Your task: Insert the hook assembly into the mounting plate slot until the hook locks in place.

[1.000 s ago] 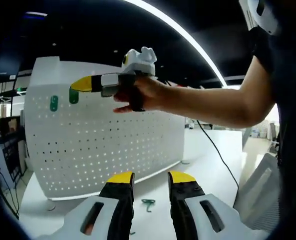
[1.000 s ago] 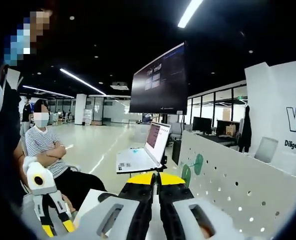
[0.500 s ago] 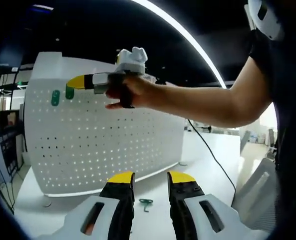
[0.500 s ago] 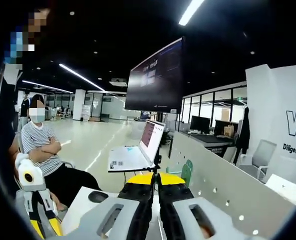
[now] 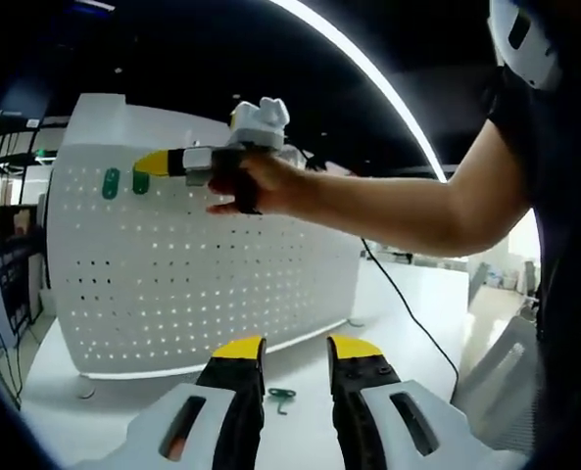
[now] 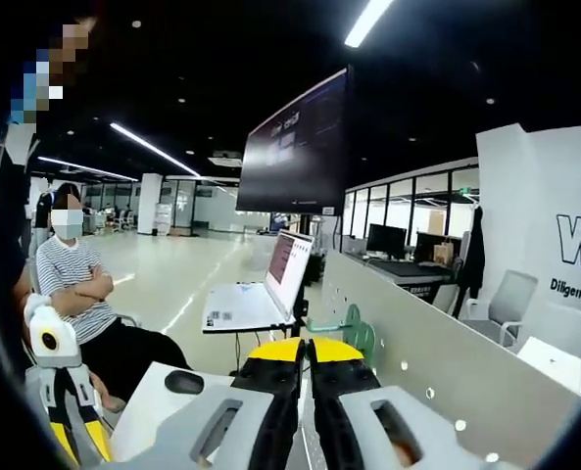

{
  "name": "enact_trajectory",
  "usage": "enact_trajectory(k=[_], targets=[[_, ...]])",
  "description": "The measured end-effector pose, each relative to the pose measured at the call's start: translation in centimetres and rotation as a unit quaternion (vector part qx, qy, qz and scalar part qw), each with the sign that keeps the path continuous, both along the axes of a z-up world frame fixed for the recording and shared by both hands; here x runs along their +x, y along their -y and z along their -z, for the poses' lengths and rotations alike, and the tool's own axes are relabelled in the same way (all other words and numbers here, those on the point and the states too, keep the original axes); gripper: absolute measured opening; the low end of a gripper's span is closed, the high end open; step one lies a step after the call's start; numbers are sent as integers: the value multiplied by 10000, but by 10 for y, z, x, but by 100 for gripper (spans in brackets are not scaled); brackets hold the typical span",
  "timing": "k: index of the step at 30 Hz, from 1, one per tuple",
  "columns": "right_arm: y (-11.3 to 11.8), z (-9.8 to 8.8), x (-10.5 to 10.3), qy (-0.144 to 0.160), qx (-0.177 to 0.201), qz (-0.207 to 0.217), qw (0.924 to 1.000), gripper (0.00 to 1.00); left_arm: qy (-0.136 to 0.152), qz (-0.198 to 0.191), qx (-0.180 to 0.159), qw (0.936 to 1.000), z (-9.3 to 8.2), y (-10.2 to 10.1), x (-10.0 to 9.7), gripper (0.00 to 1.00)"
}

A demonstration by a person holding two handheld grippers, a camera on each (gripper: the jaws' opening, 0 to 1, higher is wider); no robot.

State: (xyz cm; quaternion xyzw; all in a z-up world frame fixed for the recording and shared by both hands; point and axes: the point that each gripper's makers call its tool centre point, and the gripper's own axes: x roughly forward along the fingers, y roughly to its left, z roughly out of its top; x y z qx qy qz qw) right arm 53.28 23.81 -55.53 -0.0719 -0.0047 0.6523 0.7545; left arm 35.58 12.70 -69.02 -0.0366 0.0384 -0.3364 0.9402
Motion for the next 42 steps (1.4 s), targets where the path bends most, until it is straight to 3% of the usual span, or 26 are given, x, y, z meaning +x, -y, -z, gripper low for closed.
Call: enact_trajectory(k=[29, 35, 42], targets=[[5, 6, 8, 140, 250, 275, 9992, 1, -94, 62, -67, 9999, 3, 0, 1, 24], [8, 6, 14, 471, 125, 570, 9972, 1, -101, 60, -81, 9999, 3, 0, 1, 24], [3, 6, 12, 491, 173, 498, 9974, 2, -95, 25, -80, 9999, 3, -2, 2, 24]])
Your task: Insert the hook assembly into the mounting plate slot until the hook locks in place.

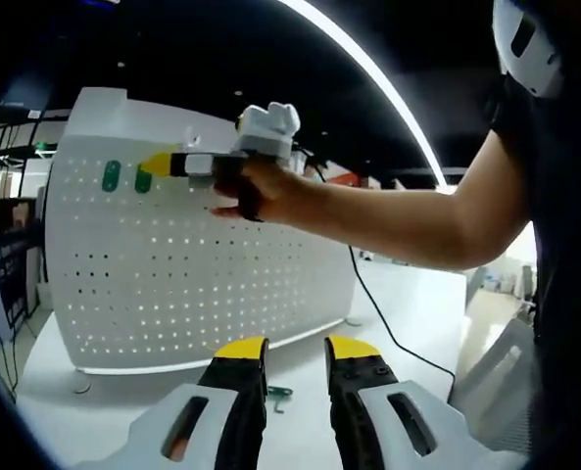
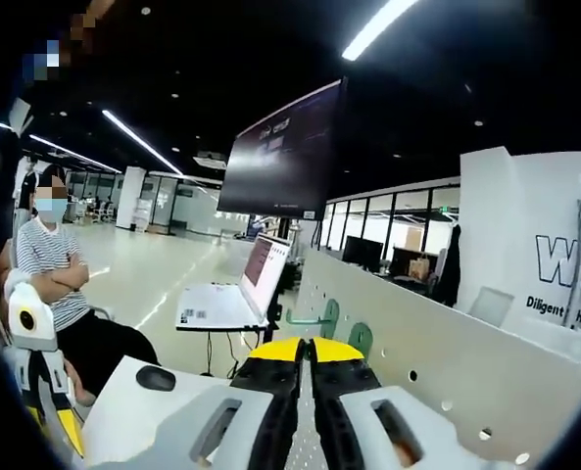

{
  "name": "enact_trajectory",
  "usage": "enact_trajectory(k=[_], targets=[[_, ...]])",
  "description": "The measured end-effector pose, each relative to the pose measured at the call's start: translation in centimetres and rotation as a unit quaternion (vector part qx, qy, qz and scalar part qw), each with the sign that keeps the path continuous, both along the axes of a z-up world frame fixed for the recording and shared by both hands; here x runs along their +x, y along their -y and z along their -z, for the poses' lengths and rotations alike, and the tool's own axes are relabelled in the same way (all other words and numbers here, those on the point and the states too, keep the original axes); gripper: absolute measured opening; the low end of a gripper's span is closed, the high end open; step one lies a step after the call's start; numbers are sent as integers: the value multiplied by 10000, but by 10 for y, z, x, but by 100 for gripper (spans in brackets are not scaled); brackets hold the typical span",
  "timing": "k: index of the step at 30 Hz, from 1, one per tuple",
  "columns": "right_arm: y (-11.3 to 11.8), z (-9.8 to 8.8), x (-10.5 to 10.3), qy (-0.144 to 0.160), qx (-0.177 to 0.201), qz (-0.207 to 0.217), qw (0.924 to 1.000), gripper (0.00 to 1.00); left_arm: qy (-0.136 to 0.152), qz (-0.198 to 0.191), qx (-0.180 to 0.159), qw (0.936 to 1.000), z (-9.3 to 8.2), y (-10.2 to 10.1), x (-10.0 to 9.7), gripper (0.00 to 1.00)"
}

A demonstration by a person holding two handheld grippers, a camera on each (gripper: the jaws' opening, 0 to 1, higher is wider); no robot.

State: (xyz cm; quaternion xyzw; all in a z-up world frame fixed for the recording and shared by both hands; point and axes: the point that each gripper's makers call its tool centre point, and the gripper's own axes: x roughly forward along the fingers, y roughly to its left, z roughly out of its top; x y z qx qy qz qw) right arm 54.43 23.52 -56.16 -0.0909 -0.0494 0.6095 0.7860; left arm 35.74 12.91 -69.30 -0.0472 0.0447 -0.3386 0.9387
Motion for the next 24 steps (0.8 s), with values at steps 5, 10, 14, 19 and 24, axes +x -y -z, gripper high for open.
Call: enact_trajectory(k=[5, 10, 14, 19, 24], targets=[[0, 0, 0, 110, -86, 31, 9999, 3, 0, -28, 10, 10000, 0, -1, 0, 24], [6, 1, 4, 126, -102, 101, 9998, 9, -6, -27, 50, 10000, 1, 0, 0, 24], [15, 3, 2, 106, -65, 138, 9998, 13, -14, -44, 73, 10000, 2, 0, 0, 24], [29, 8, -2, 70, -65, 209, 9997, 18, -21, -64, 115, 9999, 3, 0, 1, 24], [45, 14, -7, 3, -43, 290, 9996, 19, -23, -115, 166, 9998, 4, -2, 2, 24]])
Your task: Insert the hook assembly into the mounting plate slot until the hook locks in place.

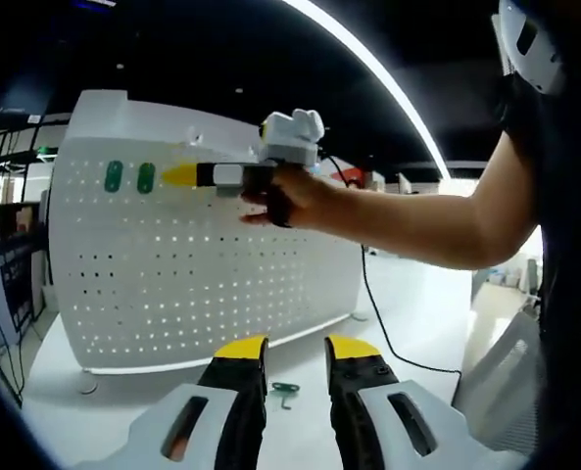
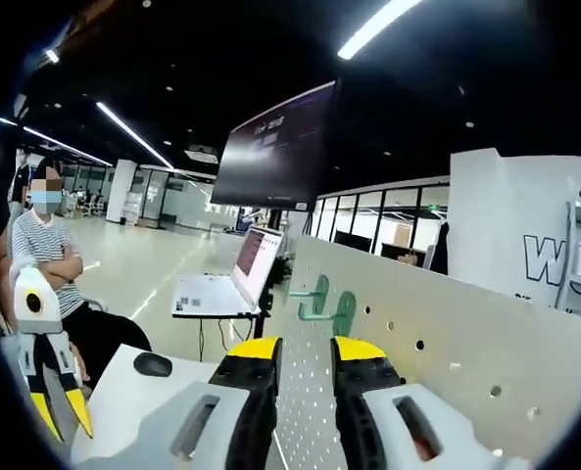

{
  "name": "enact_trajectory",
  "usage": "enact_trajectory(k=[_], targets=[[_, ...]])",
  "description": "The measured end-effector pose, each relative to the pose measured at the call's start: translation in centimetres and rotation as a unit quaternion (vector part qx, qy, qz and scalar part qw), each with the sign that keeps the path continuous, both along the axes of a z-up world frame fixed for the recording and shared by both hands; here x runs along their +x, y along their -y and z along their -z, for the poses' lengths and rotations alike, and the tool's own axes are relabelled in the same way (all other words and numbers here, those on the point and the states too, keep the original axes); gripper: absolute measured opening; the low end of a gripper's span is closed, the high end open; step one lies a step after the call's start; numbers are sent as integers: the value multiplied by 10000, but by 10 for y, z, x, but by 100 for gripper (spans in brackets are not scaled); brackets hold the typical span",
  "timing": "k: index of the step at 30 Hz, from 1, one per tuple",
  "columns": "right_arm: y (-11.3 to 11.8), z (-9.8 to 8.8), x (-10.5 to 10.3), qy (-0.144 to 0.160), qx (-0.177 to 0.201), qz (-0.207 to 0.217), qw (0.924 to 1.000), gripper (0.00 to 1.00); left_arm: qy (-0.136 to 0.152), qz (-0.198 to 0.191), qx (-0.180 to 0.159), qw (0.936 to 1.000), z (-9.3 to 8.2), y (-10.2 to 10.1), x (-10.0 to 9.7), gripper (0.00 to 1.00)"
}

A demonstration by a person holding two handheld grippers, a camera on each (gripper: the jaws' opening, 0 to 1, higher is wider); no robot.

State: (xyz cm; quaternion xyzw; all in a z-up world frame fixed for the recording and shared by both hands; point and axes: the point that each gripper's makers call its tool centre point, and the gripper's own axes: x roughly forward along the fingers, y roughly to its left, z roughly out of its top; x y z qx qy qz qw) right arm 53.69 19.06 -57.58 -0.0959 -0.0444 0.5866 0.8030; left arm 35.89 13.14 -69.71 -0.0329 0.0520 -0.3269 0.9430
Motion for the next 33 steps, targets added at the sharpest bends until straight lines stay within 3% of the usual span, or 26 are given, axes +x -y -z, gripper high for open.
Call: enact_trajectory(k=[17, 33], targets=[[70, 29, -16, -318, -37, 455, 9985, 21, -68, 55, 232, 9997, 7, 7, 0, 24], [134, 56, -52, -611, 74, 954, 9935, 21, -154, 62, 391, 9991, 12, 5, 0, 24]])
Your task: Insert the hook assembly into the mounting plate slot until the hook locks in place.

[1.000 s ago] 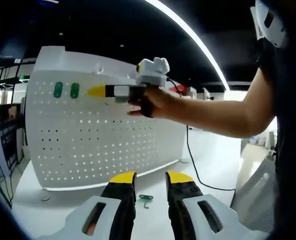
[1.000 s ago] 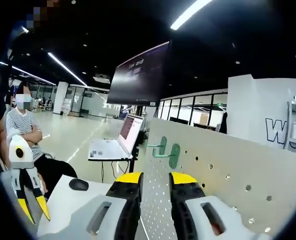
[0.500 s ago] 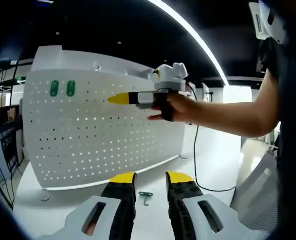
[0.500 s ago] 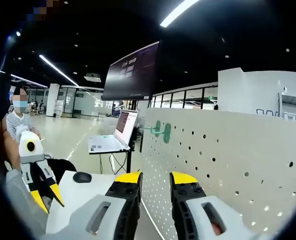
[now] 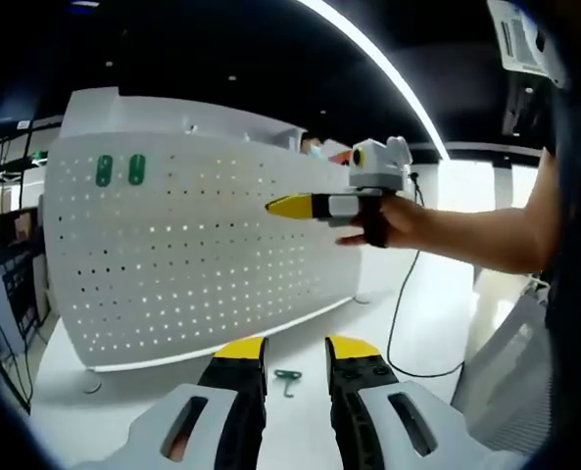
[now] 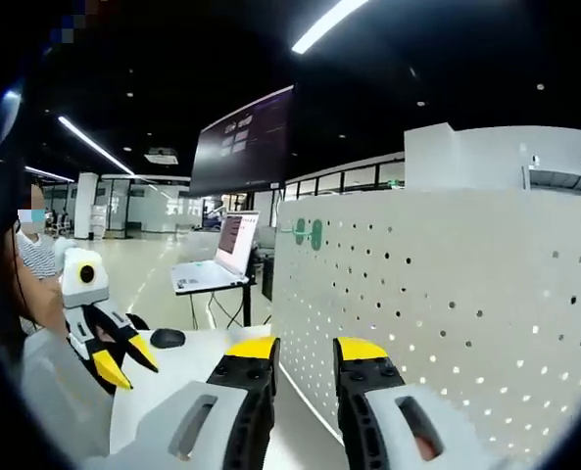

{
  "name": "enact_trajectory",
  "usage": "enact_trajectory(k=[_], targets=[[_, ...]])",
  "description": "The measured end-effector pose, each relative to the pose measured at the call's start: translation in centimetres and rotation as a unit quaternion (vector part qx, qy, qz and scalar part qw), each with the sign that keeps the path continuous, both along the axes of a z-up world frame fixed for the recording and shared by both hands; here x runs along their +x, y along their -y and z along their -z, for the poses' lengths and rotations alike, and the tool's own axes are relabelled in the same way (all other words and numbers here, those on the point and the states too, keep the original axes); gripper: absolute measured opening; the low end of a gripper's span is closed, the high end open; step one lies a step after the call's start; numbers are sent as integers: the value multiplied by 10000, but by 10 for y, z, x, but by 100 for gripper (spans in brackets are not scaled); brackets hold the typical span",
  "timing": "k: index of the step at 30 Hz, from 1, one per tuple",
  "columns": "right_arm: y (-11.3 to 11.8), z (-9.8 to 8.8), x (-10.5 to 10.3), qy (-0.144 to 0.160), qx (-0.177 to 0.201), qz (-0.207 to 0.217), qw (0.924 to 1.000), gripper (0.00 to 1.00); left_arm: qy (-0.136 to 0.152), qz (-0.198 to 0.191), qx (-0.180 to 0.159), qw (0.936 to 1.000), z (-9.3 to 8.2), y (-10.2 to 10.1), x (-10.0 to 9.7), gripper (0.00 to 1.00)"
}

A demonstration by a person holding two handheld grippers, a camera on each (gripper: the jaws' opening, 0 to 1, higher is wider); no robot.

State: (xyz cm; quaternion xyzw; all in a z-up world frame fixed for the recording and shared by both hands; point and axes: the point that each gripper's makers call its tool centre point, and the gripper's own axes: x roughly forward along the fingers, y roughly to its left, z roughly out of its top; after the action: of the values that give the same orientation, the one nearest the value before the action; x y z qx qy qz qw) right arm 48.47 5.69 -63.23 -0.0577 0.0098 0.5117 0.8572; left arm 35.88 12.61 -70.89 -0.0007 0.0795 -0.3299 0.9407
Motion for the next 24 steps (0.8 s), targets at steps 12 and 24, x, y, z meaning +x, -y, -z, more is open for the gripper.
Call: enact_trajectory(k=[12, 24], targets=[[34, 19, -30, -201, 123, 322, 9992, 21, 73, 204, 420, 9989, -2, -4, 5, 24], [58, 40, -56, -475, 234, 574, 9969, 21, -172, 583, 992, 9932, 27, -2, 17, 23]])
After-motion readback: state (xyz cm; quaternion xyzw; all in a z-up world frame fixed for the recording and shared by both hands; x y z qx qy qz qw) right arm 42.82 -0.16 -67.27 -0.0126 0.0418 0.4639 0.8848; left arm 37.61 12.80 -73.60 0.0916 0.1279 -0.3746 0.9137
